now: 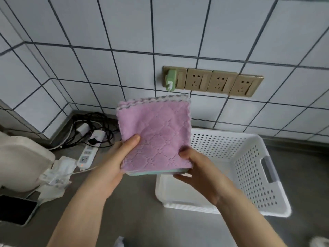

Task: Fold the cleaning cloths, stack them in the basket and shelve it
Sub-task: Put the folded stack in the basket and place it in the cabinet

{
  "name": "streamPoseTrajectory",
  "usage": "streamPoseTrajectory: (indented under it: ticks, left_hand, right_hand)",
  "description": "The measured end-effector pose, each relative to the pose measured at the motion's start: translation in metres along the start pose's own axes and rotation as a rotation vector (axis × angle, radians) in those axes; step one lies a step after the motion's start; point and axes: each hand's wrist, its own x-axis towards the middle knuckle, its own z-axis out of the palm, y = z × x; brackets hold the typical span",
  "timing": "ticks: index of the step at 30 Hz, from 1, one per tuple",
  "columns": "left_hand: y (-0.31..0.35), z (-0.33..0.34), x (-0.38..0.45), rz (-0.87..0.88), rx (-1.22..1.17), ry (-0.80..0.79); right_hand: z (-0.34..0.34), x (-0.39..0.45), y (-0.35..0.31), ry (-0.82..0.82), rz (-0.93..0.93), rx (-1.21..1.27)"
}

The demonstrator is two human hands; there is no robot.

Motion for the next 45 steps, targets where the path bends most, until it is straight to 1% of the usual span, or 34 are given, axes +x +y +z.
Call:
streamPoseTrajectory:
  ticks: [3,5,7,9,12,14,15,18,23,25,28,30,31,32,33,34,36,37,38,39,41,43,44,45]
  left_hand:
    - [-0.019,0.048,0.017,-0.038,0.183,-0.006]
    - [-0.037,0.076,0.032,-0.122,0.253,-0.023]
    - [-0.057,0.102,0.048,-0.217,0.260,0.005]
    - [-0.077,0.124,0.063,-0.321,0.217,0.054]
    - [-0.098,0.138,0.082,-0.464,0.193,0.116]
    - [-0.109,0.134,0.095,-0.544,0.250,0.129]
    - [-0.117,0.130,0.107,-0.555,0.290,0.141]
    - [-0.136,0.109,0.137,-0.530,0.462,0.229]
    - [-0.138,0.105,0.143,-0.582,0.678,0.268]
    - [-0.145,0.094,0.143,-0.594,0.713,0.293]
    - [-0.149,0.084,0.141,-0.623,0.748,0.318]
    - [-0.142,0.093,0.134,-0.633,0.780,0.336]
    - [-0.143,0.096,0.135,-0.602,0.833,0.363]
    - [-0.142,0.098,0.132,-0.539,0.922,0.341]
    - [-0.143,0.099,0.127,-0.408,1.003,0.314]
    - [-0.143,0.099,0.120,-0.214,1.116,0.292]
    - [-0.138,0.102,0.106,0.263,1.443,0.248]
    - [-0.138,0.101,0.102,0.409,1.602,0.192]
    - [-0.136,0.101,0.101,0.472,1.726,0.110]
    - [-0.138,0.099,0.102,0.496,1.804,0.018]
    - [-0.138,0.097,0.104,0.430,1.852,-0.129]
    - [-0.138,0.100,0.104,0.348,1.840,-0.194]
    - [-0.141,0.099,0.106,0.323,1.844,-0.208]
    - [-0.144,0.097,0.109,0.254,1.852,-0.210]
  right_hand:
    - [-0.056,-0.017,-0.007,0.031,0.037,0.048]
    - [-0.091,-0.024,-0.007,0.033,0.074,0.080]
    - [-0.125,-0.024,-0.004,0.063,0.132,0.097]
    - [-0.153,-0.016,0.003,0.106,0.206,0.069]
    - [-0.182,0.008,0.017,0.114,0.364,0.035]
    - [-0.192,0.027,0.027,0.088,0.450,0.021]
    - [-0.197,0.038,0.031,0.073,0.473,0.007]
    - [-0.201,0.069,0.049,0.043,0.493,-0.035]
    - [-0.187,0.098,0.083,0.021,0.555,-0.073]
    - [-0.178,0.102,0.090,-0.003,0.574,-0.080]
    - [-0.175,0.109,0.092,0.024,0.582,-0.084]
    - [-0.176,0.113,0.093,0.030,0.584,-0.098]
    - [-0.176,0.114,0.096,0.016,0.576,-0.104]
    - [-0.175,0.115,0.097,0.002,0.560,-0.104]
    - [-0.175,0.116,0.097,-0.010,0.549,-0.104]
    - [-0.174,0.116,0.096,-0.013,0.551,-0.111]
    - [-0.171,0.113,0.091,-0.017,0.566,-0.120]
    - [-0.170,0.112,0.089,-0.017,0.569,-0.123]
    - [-0.169,0.111,0.087,-0.016,0.571,-0.131]
    - [-0.168,0.110,0.086,-0.012,0.567,-0.140]
    - [-0.165,0.107,0.083,-0.023,0.552,-0.165]
    - [-0.163,0.105,0.080,-0.047,0.522,-0.194]
    - [-0.162,0.102,0.078,-0.061,0.517,-0.210]
    - [-0.160,0.100,0.076,-0.068,0.518,-0.231]
